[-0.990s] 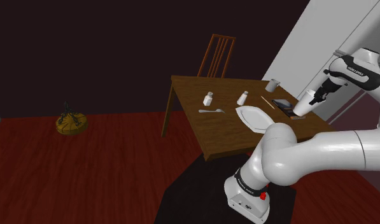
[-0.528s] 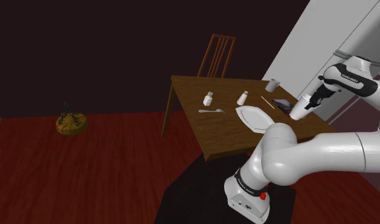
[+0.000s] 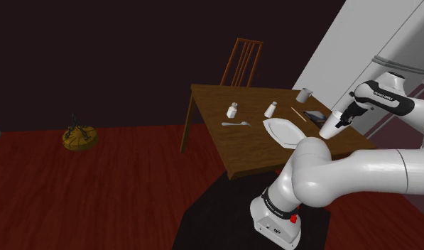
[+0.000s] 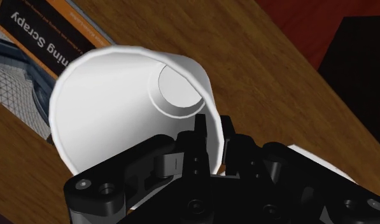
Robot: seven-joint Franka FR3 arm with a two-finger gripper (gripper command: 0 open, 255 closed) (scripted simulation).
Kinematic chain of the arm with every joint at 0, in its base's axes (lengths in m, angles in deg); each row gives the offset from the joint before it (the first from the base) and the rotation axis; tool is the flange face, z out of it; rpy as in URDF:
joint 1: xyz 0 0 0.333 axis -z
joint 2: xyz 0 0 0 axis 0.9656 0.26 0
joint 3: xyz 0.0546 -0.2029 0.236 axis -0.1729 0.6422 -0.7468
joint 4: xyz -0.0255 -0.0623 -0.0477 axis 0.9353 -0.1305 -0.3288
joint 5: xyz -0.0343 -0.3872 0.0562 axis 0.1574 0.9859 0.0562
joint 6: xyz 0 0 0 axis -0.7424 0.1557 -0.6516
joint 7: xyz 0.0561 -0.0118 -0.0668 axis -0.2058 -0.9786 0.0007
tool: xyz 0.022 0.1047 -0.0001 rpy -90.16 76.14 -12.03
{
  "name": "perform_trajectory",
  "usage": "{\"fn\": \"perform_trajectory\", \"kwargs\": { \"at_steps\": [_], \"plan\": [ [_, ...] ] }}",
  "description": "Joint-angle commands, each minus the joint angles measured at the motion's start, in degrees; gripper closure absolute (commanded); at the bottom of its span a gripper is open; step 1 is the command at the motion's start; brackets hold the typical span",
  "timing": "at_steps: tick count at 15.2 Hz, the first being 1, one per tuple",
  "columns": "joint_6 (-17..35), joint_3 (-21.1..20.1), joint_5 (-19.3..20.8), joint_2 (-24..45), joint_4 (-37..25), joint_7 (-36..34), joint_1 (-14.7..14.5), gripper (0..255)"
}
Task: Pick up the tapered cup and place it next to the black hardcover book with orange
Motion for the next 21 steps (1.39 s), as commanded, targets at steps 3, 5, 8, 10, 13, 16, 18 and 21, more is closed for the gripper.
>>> {"fn": "perform_trajectory", "kwargs": {
  "at_steps": [3,5,8,10,13,16,18,21],
  "plan": [
    [1.9,1.7,1.4,-0.8,1.2,-0.6,-0.4,255],
    [1.9,1.6,1.4,-0.8,1.2,-0.6,-0.4,255],
    [1.9,1.6,1.4,-0.8,1.2,-0.6,-0.4,255],
    [1.9,1.6,1.4,-0.8,1.2,-0.6,-0.4,255],
    [1.9,1.7,1.4,-0.8,1.2,-0.7,-0.4,0],
    [1.9,1.7,1.4,-0.8,1.2,-0.7,-0.4,0],
    [-0.5,-1.0,-0.5,0.4,0.3,0.2,1.0,0],
    [-2.7,-3.4,-2.2,1.3,-0.7,1.0,2.1,0]
  ]
}}
